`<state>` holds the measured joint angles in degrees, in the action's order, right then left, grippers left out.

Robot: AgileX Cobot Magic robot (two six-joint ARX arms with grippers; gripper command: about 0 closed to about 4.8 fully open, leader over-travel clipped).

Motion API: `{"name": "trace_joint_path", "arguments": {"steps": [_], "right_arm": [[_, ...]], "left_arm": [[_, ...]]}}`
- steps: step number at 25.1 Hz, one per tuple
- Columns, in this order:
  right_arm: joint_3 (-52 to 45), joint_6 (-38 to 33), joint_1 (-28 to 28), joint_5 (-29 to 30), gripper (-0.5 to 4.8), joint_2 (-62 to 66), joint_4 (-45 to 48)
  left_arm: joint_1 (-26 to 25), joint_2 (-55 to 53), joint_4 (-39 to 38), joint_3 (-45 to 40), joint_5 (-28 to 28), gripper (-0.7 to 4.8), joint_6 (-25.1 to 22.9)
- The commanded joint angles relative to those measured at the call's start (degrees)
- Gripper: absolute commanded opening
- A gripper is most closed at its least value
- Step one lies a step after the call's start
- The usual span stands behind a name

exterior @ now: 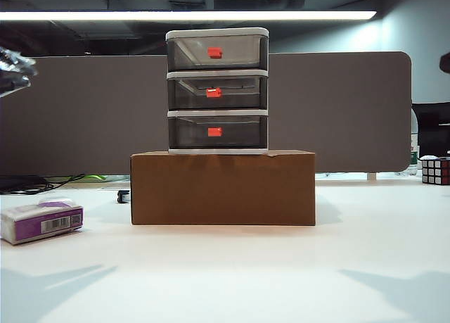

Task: Open the third layer of the drawer on the table, pick up a pack of napkins on the table and put it in, and finally close the drawer.

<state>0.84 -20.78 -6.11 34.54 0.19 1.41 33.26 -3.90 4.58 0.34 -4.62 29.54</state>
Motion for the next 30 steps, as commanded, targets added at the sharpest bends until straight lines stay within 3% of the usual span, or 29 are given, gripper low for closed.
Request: {"name": "trace_joint_path", "arguments": {"steps": [1,5,10,20,30], "right_arm": [[1.6,0.3,-2.1,-3.0,-0.06,0.3,0.9],[3.1,2.4,-4.2,-5.8,-0.06,1.8,0.6],[6.3,5.0,-6.3,-6.6,-0.06,7.5,0.5],[14.5,10.6,-6.6,-7.4,-0.06,22.8,0.8],[15.8,11.9,-6.7,-3.4,-0.06,33.2,10.6]], "left_arm": [[9.3,-5.8,8.8,0.1,12.2,1.16,-6.7],[14.4,-14.5,16.4,0.1,17.3,2.27,-10.1],[15.4,-30.4,31.1,0.5,19.3,2.30,-12.7],[15.4,-58.9,44.9,8.6,21.4,2.29,-13.1],[17.0,-70.9,48.7,16.6,22.4,2.10,-13.4]]}}
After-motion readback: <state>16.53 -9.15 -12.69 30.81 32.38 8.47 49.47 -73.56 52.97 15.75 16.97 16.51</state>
